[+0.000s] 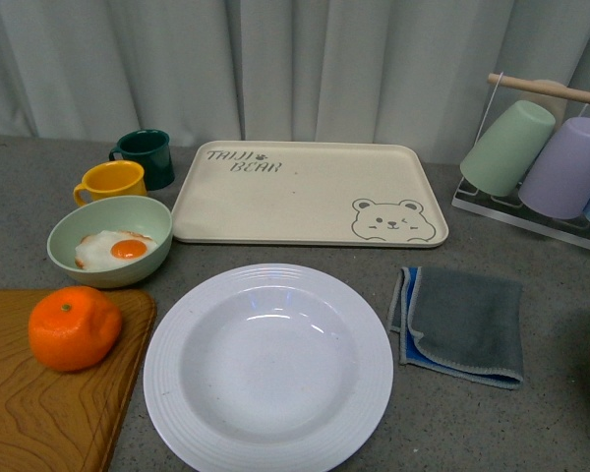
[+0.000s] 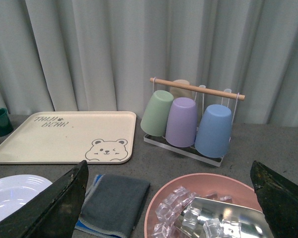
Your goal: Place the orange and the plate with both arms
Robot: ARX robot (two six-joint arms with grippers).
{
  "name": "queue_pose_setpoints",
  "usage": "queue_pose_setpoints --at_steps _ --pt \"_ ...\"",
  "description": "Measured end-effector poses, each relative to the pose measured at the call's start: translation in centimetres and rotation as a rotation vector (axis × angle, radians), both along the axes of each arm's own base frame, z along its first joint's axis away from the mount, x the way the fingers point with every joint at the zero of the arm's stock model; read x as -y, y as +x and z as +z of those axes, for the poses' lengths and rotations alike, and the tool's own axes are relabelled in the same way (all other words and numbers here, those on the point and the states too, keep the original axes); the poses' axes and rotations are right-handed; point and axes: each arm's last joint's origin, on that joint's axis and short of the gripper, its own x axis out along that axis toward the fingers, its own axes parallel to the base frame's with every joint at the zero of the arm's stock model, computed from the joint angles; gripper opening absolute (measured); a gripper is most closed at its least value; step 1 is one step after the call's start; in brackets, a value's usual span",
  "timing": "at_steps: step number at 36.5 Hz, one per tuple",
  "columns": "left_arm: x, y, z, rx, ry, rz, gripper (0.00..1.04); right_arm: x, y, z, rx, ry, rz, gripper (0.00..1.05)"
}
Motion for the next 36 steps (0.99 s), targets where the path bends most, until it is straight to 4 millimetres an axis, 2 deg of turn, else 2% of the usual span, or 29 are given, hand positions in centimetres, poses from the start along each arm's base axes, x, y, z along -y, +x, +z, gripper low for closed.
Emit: queue_pose_setpoints --at_steps 36 --pt "0.0 0.0 0.0 0.0 0.0 0.0 0.98 0.0 0.0 0.0 0.0 0.0 0.0 0.95"
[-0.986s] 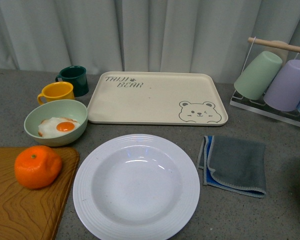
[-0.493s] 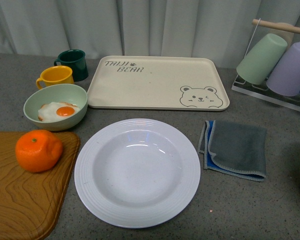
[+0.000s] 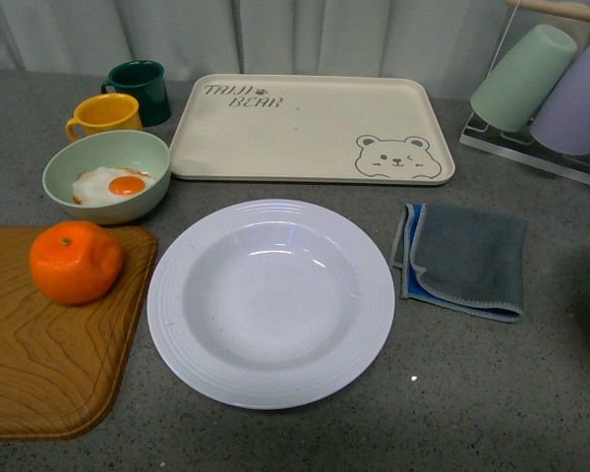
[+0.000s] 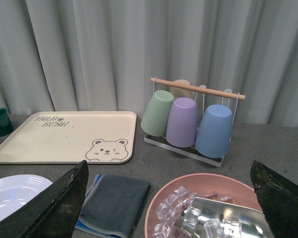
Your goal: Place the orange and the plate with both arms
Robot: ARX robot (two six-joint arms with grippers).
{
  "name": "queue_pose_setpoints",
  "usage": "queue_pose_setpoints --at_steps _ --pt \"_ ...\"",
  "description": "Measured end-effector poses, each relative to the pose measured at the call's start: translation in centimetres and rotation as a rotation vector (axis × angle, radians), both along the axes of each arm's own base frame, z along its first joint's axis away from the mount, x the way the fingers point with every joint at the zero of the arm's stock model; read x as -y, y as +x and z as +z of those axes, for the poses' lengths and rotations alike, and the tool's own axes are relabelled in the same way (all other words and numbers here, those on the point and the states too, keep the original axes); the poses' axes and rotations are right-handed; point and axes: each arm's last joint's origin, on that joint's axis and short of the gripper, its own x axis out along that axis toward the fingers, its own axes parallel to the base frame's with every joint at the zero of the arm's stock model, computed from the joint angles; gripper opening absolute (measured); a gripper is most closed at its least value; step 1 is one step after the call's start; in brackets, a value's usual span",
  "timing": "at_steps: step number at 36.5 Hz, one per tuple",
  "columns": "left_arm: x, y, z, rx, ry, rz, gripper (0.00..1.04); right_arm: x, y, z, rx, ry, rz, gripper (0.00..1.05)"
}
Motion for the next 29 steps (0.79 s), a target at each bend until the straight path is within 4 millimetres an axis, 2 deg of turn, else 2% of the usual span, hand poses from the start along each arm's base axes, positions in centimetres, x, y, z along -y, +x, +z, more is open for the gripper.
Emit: queue_pose_setpoints --at_steps 6,8,10,15,22,25,29 --pt "0.0 0.0 0.0 -0.005 -0.002 0.006 0.98 0.0 0.0 0.0 0.0 0.0 0.0 0.95" --pt "0.0 0.2 -0.3 -0.134 -0.045 0.057 0.98 0.0 0.0 0.0 0.0 0.0 0.0 0.95" --pt "0.1 1.2 -0.6 -0.237 -0.079 0.073 0.98 0.0 0.0 0.0 0.0 0.0 0.0 0.95" --pt "0.5 3.4 -0.1 -0.272 -0.113 0.044 0.98 0.0 0.0 0.0 0.0 0.0 0.0 0.95" --pt "1.6 8.6 0.6 -0.352 -0.131 -0.062 0.98 0.0 0.0 0.0 0.0 0.0 0.0 0.95" --pt "2.0 10.5 -0.1 -0.438 -0.131 -0.096 0.98 0.0 0.0 0.0 0.0 0.0 0.0 0.95" --pt "2.8 13.9 -2.2 -0.596 -0.077 -0.124 0.98 0.0 0.0 0.0 0.0 0.0 0.0 0.95"
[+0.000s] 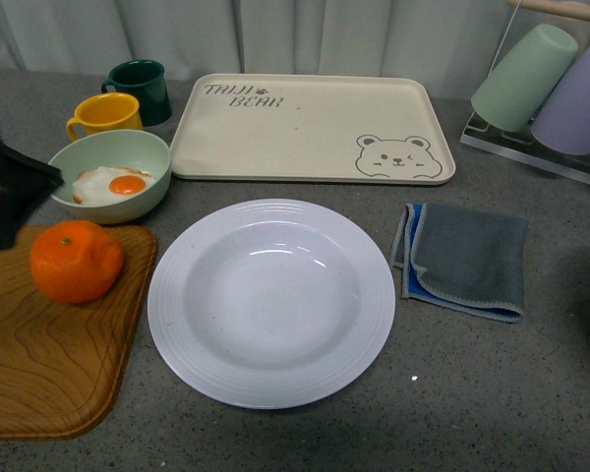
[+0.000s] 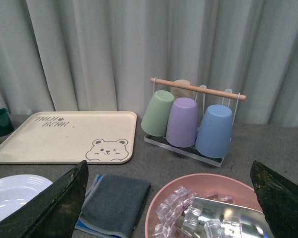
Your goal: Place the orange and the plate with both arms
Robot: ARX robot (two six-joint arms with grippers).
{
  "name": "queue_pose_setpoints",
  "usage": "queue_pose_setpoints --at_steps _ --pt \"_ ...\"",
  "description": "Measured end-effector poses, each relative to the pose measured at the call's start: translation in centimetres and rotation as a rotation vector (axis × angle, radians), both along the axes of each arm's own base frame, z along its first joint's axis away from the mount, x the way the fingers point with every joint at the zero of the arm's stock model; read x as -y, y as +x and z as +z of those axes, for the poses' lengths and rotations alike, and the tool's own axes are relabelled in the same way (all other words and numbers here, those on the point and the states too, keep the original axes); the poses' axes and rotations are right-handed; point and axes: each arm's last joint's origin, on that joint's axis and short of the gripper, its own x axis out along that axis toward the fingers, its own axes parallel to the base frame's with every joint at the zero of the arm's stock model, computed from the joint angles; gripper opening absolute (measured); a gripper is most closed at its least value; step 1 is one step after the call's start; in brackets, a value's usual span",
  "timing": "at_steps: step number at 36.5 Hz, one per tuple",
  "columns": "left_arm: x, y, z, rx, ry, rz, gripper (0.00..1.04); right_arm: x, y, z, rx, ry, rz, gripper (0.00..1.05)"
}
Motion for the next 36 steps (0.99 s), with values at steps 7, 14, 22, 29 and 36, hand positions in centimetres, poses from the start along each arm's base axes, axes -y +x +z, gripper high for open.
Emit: queue_pose_setpoints --at_steps 7,14,22,29,36 --pt "0.2 4.2 -3.0 -0.141 0.028 0.028 0.98 0.0 0.0 0.0 0.0 0.0 0.0 0.95" --pt "0.2 5.4 -4.4 -0.21 0.045 0.014 0.98 0.0 0.0 0.0 0.0 0.0 0.0 0.95" --pt "0.1 6.5 -5.4 -0.269 0.043 0.008 0.98 0.0 0.0 0.0 0.0 0.0 0.0 0.95" --pt "-0.2 7.0 -6.7 -0.326 0.039 0.01 0.96 0.0 0.0 0.0 0.0 0.0 0.0 0.95" --pt "-0.5 7.0 -6.9 -0.339 0.05 0.023 0.63 0.0 0.0 0.0 0.0 0.0 0.0 0.95"
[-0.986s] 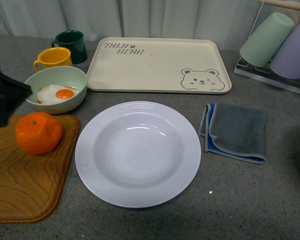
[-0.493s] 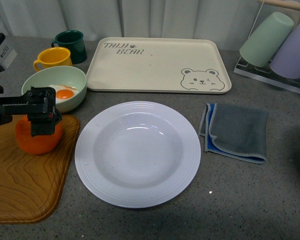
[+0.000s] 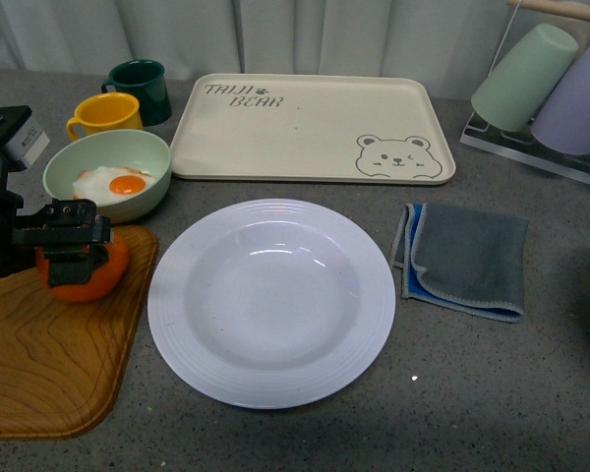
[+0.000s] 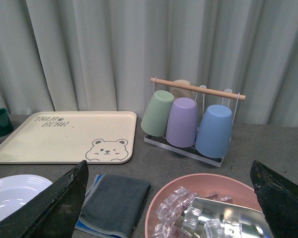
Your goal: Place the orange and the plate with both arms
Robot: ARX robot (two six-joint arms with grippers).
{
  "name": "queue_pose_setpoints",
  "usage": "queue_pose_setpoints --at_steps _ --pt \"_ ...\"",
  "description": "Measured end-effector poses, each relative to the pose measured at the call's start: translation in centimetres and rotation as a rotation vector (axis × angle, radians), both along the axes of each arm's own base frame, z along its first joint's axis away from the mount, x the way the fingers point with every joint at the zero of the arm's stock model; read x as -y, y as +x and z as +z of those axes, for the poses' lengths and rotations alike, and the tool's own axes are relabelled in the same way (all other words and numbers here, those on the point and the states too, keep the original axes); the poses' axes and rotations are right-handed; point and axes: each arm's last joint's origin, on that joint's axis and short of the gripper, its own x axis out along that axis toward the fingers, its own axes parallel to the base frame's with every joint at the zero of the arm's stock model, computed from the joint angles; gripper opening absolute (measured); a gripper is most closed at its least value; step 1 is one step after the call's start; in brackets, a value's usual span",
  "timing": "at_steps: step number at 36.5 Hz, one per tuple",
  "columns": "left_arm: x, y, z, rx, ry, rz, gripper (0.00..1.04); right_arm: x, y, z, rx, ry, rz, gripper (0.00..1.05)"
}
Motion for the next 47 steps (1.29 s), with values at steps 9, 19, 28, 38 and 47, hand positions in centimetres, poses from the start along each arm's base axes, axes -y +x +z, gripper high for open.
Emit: queue_pose_setpoints --at_steps 9,19,28,38,47 --pt "2.8 -0.3 3.4 0.109 -0.022 -0.083 0.47 0.0 0.0 0.0 0.0 0.0 0.0 0.95" --pt "9.9 -1.1 3.6 0.148 -0.026 -0.275 0.47 0.0 0.0 0.0 0.0 0.0 0.0 0.95" --pt "11.9 -1.7 0.4 0.071 0.031 -0.349 0.47 0.0 0.0 0.0 0.0 0.0 0.0 0.95" --pt "12.5 -1.5 -0.9 0.075 0.046 -0.359 0.64 0.0 0.0 0.0 0.0 0.0 0.0 0.95" --pt "12.4 -1.4 0.2 0.121 0.044 -0.35 1.0 0.0 0.0 0.0 0.0 0.0 0.0 0.95"
